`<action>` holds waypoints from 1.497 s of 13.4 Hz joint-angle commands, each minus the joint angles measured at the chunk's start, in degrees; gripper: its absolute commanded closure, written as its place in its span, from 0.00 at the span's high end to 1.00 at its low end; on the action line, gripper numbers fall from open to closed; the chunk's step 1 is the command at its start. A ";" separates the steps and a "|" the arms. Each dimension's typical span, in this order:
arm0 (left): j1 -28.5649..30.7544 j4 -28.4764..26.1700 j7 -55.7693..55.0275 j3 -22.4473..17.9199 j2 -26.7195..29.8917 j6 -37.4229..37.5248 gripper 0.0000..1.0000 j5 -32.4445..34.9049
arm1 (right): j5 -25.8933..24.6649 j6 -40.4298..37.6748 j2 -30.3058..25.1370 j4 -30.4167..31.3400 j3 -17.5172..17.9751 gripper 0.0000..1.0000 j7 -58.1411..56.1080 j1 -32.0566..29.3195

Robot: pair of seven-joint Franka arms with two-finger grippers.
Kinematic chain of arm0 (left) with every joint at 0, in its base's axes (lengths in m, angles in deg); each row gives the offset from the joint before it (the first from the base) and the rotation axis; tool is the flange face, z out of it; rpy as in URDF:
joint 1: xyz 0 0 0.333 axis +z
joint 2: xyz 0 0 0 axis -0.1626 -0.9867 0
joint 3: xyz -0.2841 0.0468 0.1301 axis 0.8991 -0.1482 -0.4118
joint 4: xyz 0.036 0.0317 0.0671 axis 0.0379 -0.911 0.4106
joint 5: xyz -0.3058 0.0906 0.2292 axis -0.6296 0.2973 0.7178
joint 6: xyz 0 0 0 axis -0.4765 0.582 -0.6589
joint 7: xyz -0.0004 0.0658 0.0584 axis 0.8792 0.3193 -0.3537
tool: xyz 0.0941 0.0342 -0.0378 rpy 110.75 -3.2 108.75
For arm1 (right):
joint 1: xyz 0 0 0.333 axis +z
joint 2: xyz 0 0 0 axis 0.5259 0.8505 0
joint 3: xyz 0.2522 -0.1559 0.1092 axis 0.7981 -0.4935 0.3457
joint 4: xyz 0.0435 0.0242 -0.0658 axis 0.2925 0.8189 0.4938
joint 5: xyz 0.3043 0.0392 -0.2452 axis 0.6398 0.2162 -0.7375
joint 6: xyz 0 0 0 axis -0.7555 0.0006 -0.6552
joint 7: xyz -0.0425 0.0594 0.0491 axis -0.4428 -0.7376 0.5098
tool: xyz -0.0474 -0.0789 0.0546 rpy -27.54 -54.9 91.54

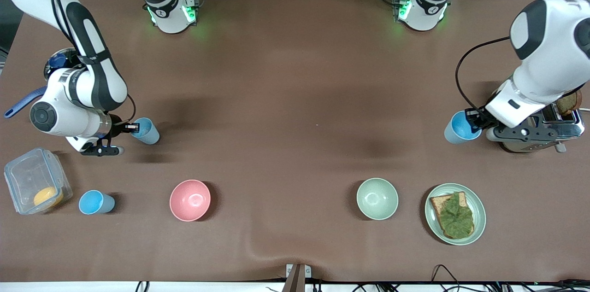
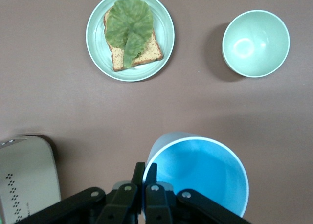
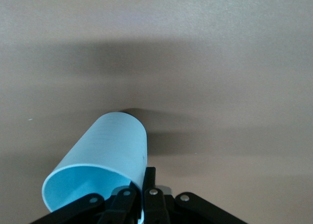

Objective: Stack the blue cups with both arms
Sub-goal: 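Carry the cup with the right gripper to the table middle and set it down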

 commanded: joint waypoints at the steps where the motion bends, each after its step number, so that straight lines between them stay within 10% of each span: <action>1: 0.35 1.48 -0.30 1.10 0.03 1.88 0.00 0.21 | 1.10 -7.12 0.14 -4.41 0.44 0.00 5.55 2.48; 5: 0.17 2.88 -1.17 1.19 -0.49 1.88 0.00 0.12 | 9.53 -14.71 -0.03 -11.00 0.44 0.00 21.18 13.45; 12: 0.61 2.36 -4.96 1.90 -2.60 1.88 0.00 0.12 | 15.96 -6.39 10.49 -23.22 0.44 0.00 57.15 37.19; 19: -1.05 2.63 -12.12 3.29 -4.63 1.97 0.00 0.12 | 17.98 2.07 17.46 -27.19 0.44 0.00 65.09 44.60; 20: -1.49 2.71 -16.86 5.22 -4.54 1.97 0.00 0.12 | 17.90 1.99 17.46 -27.19 0.44 0.33 64.92 44.51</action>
